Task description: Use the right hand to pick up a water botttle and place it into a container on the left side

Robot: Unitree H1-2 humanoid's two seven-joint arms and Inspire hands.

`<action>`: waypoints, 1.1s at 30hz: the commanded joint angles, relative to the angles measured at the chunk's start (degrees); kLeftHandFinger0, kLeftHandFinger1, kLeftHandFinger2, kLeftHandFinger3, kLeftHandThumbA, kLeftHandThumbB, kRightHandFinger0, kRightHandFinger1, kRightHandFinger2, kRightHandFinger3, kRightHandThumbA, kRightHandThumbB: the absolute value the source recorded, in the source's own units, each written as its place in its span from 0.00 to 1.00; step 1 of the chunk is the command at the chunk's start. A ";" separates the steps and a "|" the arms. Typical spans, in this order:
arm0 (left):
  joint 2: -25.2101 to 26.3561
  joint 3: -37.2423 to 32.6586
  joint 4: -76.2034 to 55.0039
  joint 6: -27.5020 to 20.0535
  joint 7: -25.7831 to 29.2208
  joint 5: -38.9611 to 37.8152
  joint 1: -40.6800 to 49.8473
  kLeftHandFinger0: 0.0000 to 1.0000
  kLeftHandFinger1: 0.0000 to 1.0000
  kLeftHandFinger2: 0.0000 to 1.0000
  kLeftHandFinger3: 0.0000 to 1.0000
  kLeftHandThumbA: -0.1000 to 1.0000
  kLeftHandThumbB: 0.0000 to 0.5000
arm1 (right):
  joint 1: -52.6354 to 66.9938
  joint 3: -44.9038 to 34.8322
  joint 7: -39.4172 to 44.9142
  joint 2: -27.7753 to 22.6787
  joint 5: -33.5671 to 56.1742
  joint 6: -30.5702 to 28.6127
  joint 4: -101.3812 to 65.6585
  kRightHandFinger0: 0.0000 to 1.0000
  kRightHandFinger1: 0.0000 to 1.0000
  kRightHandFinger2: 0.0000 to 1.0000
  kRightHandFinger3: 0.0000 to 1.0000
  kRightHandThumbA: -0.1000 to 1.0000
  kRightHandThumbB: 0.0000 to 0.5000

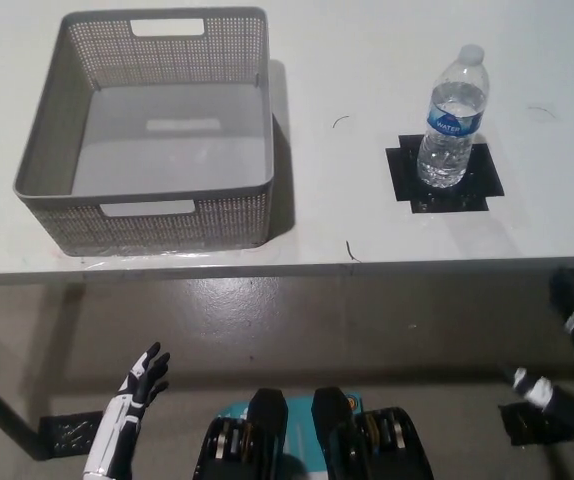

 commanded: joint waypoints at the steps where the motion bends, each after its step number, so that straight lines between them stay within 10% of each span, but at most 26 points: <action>1: 0.02 -0.43 -0.38 -2.53 -0.09 -0.06 -0.59 1.00 1.00 1.00 1.00 1.00 0.64 | -5.64 -2.44 -2.46 -0.87 -0.03 3.07 -2.30 1.00 1.00 1.00 1.00 1.00 0.70; 11: -0.05 -0.48 -0.50 -2.39 -0.12 -0.19 -0.38 1.00 1.00 1.00 1.00 1.00 0.65 | -21.67 -5.09 -1.47 -2.29 5.06 13.31 8.53 1.00 1.00 1.00 1.00 1.00 0.68; 33: 0.51 -0.77 -0.73 -2.45 -1.07 -0.92 -0.10 1.00 1.00 1.00 1.00 1.00 0.67 | -48.27 -1.06 -1.49 -3.07 0.88 10.93 51.41 1.00 1.00 1.00 1.00 1.00 1.00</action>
